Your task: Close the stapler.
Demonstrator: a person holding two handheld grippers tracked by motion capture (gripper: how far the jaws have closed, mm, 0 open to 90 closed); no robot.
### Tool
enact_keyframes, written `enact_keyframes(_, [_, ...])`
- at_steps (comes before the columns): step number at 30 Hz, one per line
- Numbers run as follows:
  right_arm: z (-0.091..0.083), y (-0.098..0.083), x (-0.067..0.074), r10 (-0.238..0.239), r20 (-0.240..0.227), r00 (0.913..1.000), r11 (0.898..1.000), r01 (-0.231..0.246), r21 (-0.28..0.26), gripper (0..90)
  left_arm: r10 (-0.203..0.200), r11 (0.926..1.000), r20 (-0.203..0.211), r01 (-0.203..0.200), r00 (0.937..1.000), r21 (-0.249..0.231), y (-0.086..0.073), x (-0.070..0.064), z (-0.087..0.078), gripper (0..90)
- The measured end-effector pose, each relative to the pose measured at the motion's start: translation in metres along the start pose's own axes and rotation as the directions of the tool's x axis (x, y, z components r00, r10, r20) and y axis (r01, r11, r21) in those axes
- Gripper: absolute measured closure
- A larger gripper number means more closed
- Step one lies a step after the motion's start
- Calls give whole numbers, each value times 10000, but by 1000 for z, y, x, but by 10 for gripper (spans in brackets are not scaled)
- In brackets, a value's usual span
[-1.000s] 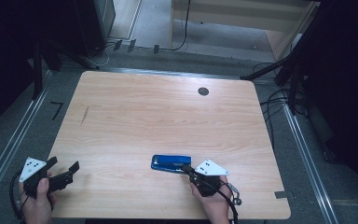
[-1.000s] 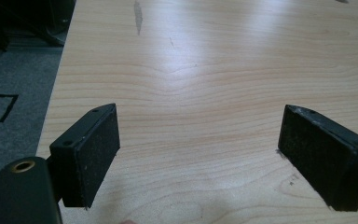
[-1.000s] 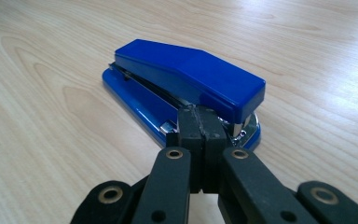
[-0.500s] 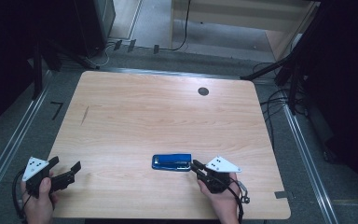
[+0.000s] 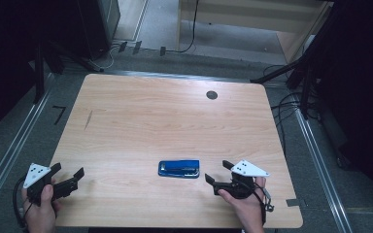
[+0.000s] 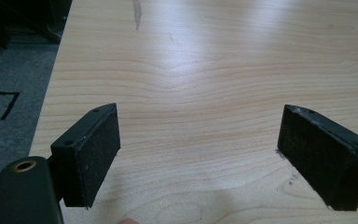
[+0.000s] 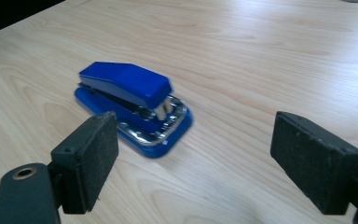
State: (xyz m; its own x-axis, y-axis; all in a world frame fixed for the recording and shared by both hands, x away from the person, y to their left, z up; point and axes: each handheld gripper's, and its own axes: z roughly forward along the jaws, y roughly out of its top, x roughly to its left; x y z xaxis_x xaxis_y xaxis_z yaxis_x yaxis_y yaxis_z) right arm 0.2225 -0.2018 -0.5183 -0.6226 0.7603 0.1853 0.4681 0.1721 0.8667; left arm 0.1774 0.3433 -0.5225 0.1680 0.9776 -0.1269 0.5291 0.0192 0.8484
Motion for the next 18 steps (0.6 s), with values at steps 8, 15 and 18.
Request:
enact_keyframes(8, [-20, -7, -21, 216, 797, 9966, 9998, -215, -21, 142, 30, 10000, -9, -30, 10000, 84, 0, 0, 1, 139])
enact_keyframes(15, [-40, -17, -43, 503, 1271, 9906, 9987, -490, -131, 142, 93, 9999, -33, -92, 10000, 113, 0, -1, 1, 139])
enact_keyframes(18, [-49, -20, -52, 580, 1466, 9875, 9982, -552, -229, 142, 121, 9998, -32, -121, 9999, 131, 0, -1, 1, 139])
